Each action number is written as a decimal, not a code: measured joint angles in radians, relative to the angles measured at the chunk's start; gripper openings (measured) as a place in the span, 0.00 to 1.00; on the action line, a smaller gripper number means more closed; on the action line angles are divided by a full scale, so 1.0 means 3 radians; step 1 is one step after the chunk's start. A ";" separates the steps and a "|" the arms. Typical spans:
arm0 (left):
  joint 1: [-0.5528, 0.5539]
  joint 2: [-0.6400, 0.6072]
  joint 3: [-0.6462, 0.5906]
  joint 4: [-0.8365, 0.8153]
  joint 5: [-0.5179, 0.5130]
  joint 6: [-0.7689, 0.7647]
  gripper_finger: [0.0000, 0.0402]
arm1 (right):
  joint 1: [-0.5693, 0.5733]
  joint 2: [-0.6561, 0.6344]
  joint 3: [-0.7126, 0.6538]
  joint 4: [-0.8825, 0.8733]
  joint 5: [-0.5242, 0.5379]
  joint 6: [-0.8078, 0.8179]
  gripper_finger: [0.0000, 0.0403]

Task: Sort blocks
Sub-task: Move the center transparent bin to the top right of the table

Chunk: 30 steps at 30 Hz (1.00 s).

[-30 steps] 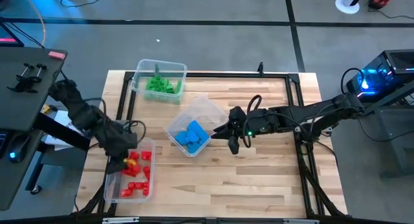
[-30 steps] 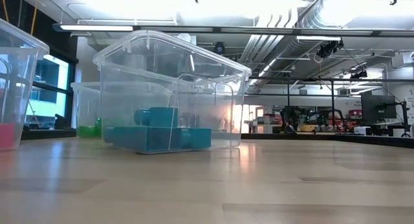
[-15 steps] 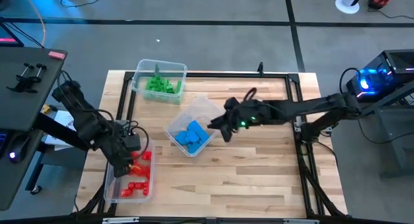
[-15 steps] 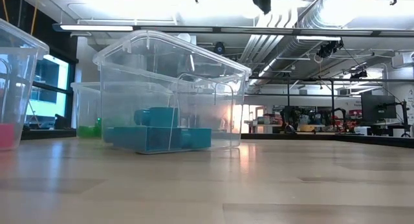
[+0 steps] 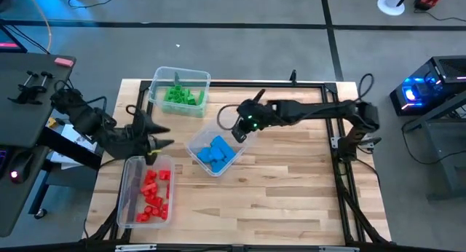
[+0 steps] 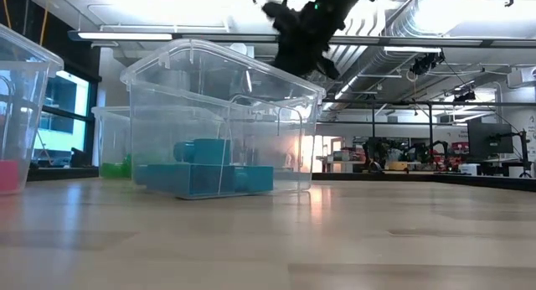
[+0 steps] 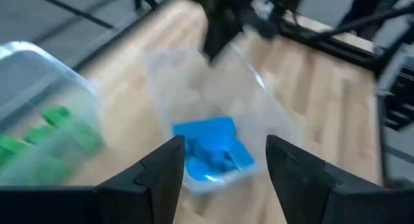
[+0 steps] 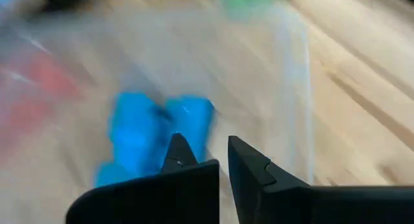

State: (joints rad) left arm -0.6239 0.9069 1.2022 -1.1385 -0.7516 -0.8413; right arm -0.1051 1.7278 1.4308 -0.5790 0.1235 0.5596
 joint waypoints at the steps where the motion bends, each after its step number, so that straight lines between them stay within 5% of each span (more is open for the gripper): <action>1: 0.0037 -0.0014 0.0000 -0.0001 -0.0061 0.0060 0.50 | 0.0000 0.0077 0.0071 -0.0186 0.0013 -0.0023 0.00; 9: 0.0341 -0.0028 0.0000 -0.0001 -0.0199 0.0648 0.50 | -0.0114 0.0256 0.0232 -0.0885 0.0332 -0.0061 0.00; 21: 0.0944 -0.0027 -0.0059 0.0413 -0.0212 0.1673 0.50 | -0.0903 -0.0003 0.0229 -0.1697 0.0841 -0.0083 0.00; 30: 0.1446 0.0021 -0.0489 0.1483 0.0528 0.2421 0.50 | -0.1535 -0.0071 0.0226 -0.2468 0.1002 -0.0026 0.00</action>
State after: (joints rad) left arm -0.1899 0.9133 1.0554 -0.6936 -0.5933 -0.1149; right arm -0.5657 1.7064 1.4986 -1.3195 0.4242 0.5517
